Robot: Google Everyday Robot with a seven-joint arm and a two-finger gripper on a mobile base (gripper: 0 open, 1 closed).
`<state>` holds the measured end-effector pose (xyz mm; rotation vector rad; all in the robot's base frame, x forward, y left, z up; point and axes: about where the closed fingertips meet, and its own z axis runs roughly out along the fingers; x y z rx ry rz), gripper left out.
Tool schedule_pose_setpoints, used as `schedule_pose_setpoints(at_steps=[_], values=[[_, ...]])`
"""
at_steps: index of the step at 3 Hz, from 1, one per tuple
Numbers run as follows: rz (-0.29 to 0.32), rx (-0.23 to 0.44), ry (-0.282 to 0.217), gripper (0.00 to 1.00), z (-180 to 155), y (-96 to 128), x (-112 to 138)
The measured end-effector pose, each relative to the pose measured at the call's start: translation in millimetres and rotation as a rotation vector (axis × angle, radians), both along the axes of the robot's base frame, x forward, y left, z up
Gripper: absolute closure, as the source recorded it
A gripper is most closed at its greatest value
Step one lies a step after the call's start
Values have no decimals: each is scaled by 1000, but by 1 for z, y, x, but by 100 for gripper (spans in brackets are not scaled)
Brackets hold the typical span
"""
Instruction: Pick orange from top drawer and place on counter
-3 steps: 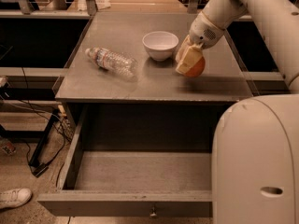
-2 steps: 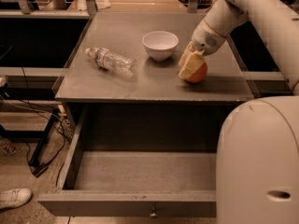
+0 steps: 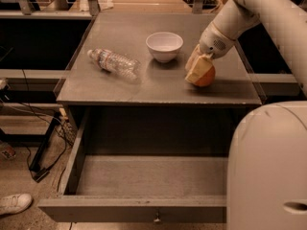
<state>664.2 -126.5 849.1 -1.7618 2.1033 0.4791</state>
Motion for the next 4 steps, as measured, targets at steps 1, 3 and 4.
schedule_pose_setpoints(at_steps=[1,3,4], values=[[0,0,0,58,0,0,0],[0,0,0,11,0,0,0],[0,0,0,0,0,0,0]])
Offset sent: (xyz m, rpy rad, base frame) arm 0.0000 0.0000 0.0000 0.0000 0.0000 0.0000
